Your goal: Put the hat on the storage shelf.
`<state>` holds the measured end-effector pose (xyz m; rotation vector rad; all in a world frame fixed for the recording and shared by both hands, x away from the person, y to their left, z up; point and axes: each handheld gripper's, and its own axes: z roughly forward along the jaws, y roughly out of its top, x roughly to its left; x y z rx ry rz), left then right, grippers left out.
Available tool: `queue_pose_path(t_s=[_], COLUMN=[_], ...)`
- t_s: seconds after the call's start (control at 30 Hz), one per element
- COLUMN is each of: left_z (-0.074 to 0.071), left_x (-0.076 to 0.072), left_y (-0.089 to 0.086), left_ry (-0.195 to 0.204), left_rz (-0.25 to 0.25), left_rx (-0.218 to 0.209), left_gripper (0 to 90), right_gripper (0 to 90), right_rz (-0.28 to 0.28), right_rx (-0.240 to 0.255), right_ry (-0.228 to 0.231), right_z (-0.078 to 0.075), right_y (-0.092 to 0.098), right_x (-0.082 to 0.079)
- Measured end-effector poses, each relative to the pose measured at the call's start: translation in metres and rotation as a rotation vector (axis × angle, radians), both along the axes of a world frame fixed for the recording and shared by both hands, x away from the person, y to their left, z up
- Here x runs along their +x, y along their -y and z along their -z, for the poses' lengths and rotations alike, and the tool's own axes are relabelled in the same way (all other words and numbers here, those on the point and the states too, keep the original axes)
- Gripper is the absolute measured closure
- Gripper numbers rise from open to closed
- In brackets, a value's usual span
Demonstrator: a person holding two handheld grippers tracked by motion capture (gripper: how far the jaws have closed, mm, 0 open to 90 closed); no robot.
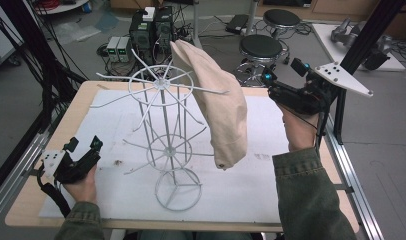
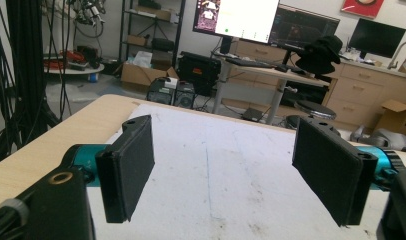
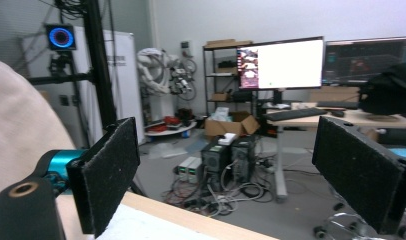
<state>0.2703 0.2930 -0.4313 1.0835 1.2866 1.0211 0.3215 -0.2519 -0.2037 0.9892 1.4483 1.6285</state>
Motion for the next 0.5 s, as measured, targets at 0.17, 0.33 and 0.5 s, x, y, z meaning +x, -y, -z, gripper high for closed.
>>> queue_pose_path(t_s=[0.17,0.33,0.5], left_z=[0.0,0.0,0.0], left_x=[0.0,0.0,-0.001], left_y=[0.0,0.001,0.0], left_ry=[0.002,0.005,0.004], left_rz=[-0.003,-0.004,-0.006], left_rx=[0.0,0.001,0.002], left_gripper=[24.8,24.9,24.9], right_gripper=[10.9,10.9,10.9], right_rz=[0.057,0.071,0.11], right_rx=[-0.018,-0.036,-0.052], right_ry=[0.005,-0.01,-0.018], right_z=[0.015,0.034,0.048], right_y=[0.003,0.004,0.007], right_x=[-0.004,-0.008,-0.013])
